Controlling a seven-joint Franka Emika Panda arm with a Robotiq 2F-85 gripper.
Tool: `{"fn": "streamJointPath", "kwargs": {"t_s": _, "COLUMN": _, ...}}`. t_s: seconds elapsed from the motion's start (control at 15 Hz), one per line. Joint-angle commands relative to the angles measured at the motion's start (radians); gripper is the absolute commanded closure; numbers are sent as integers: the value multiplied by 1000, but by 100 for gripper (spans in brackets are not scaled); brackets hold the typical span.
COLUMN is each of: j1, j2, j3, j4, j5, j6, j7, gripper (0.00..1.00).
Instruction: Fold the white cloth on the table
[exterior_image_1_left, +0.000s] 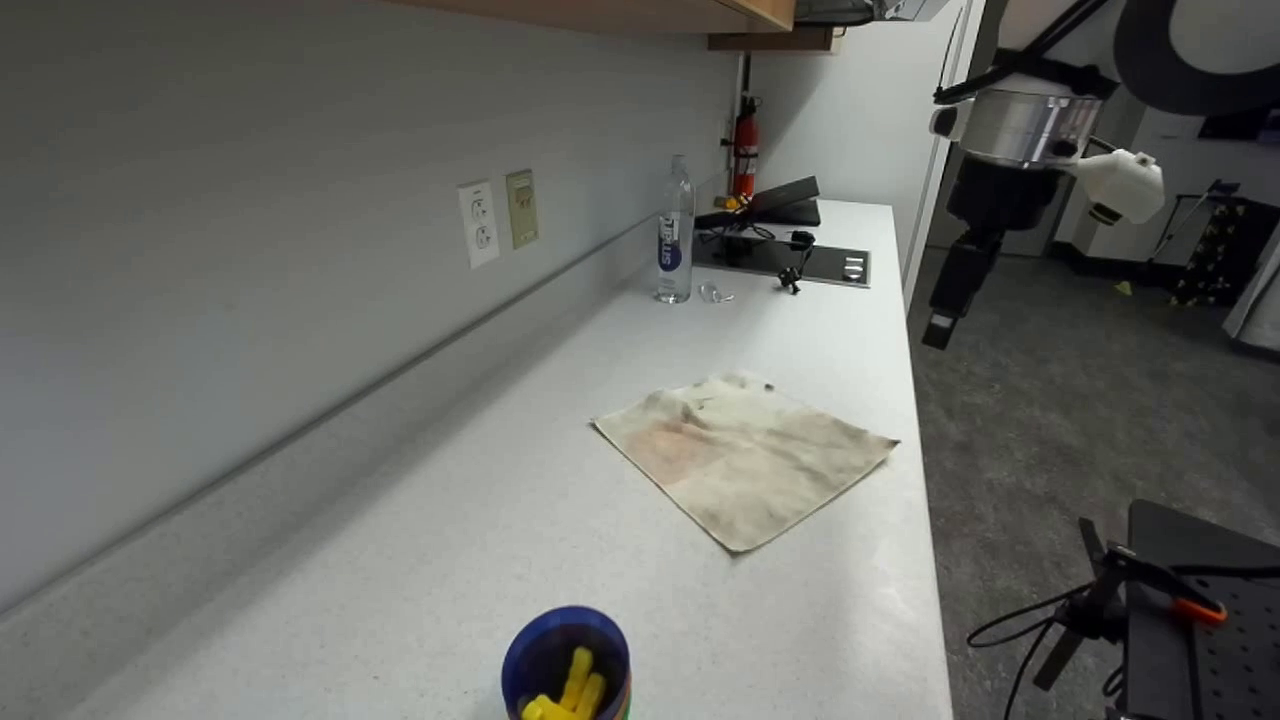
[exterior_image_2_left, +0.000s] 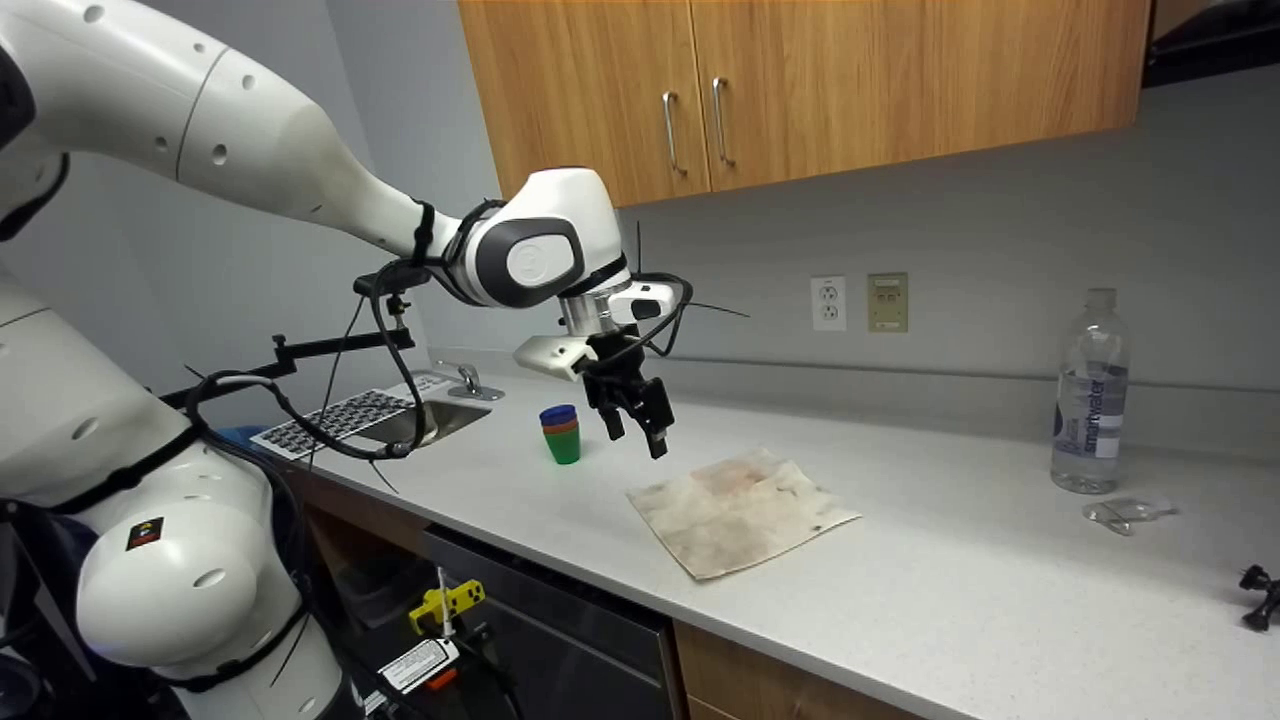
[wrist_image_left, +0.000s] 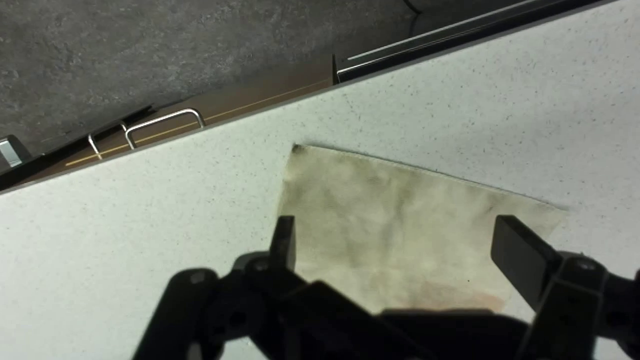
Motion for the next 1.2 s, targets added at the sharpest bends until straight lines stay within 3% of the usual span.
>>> {"fn": "streamJointPath", "kwargs": {"t_s": 0.0, "j1": 3, "j2": 6, "j3": -3, "j4": 6, "j5": -1, "j6": -2, "j7": 1, "gripper": 0}}
{"fn": "streamJointPath", "kwargs": {"t_s": 0.4, "j1": 4, "j2": 63, "j3": -5, "j4": 52, "j5": -7, "j6": 14, "j7": -13, "gripper": 0}}
{"fn": "streamJointPath", "kwargs": {"t_s": 0.87, "j1": 3, "j2": 337, "j3": -15, "j4": 316, "j5": -4, "j6": -17, "j7": -71, "gripper": 0}}
{"fn": "streamJointPath", "kwargs": {"t_s": 1.13, "j1": -8, "j2": 477, "j3": -17, "j4": 417, "j5": 17, "j6": 45, "j7": -146, "gripper": 0}}
